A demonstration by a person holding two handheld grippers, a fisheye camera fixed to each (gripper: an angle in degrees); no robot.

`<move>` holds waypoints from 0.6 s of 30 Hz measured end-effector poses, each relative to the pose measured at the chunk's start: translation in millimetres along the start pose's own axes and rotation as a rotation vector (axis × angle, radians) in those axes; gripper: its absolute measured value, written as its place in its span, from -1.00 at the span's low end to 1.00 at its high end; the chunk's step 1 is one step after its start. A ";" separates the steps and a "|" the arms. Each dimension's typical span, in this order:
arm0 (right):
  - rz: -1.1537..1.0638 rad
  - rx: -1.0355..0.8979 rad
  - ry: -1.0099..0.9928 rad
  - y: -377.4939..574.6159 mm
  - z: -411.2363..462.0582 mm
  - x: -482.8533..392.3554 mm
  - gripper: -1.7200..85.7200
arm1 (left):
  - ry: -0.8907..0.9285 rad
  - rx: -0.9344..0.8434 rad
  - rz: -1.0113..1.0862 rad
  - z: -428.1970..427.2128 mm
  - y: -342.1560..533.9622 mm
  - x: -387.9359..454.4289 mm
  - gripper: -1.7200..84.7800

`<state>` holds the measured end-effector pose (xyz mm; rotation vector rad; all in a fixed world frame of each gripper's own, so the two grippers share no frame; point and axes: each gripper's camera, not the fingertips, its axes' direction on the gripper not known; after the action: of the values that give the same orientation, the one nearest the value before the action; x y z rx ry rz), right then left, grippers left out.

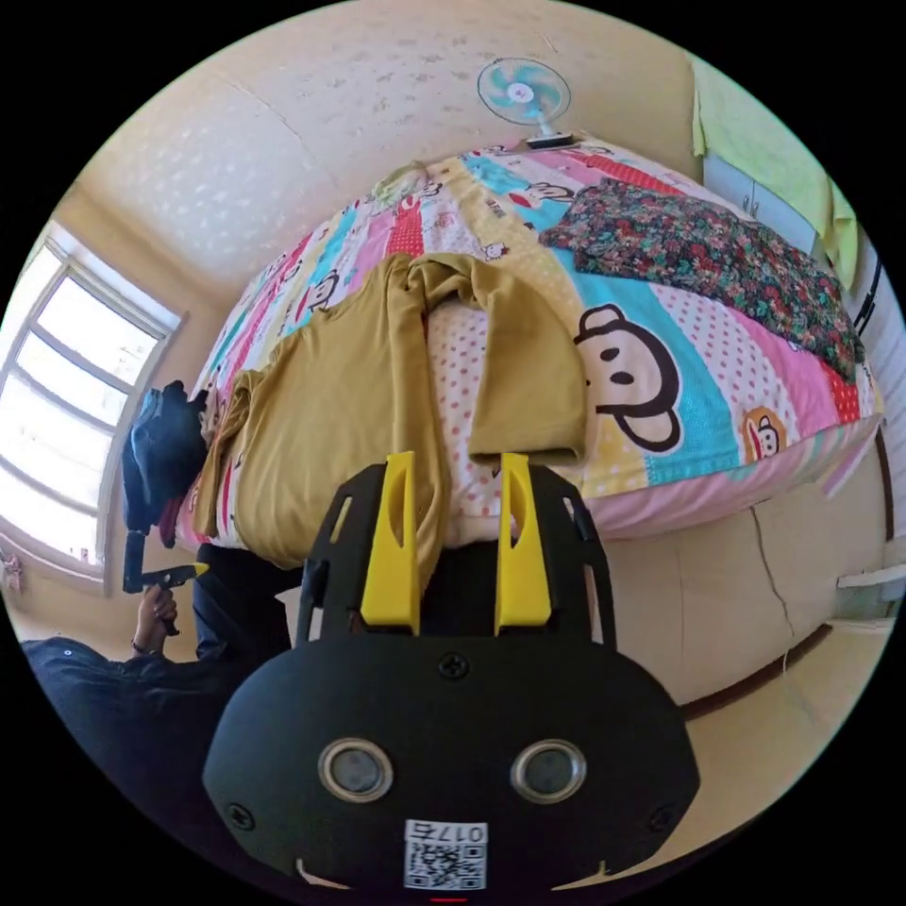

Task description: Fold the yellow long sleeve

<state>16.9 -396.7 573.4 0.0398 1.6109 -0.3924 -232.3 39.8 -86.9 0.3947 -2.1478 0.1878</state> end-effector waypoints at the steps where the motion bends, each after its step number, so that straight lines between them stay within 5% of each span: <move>1: -0.011 -0.010 0.020 -7.1 8.4 0.7 -0.68 | -0.012 0.009 0.003 -5.2 0.8 1.5 -0.98; 4: -0.015 -0.215 0.152 -38.1 74.4 17.8 -0.72 | -0.023 0.030 0.006 -17.6 1.8 7.1 -0.98; 7: -0.051 -0.231 0.145 -62.9 44.4 17.7 -0.85 | -0.020 0.052 0.016 -33.6 6.0 12.6 -0.98; 12: 0.176 0.262 -0.272 -100.0 -153.1 123.8 -0.86 | -0.054 0.054 0.005 -51.2 13.1 6.9 -0.97; 15: 0.445 0.487 -0.222 -89.0 -216.9 233.7 -0.84 | -0.034 0.055 0.008 -53.6 12.7 3.6 -0.93; 18: 0.682 0.449 -0.211 -57.6 -221.3 309.0 -0.73 | 0.019 0.044 0.035 -46.0 7.7 7.4 -0.82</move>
<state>-237.8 -455.1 291.5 0.8375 1.1839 -0.2049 -203.5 58.4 -54.5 0.3795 -2.1359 0.2581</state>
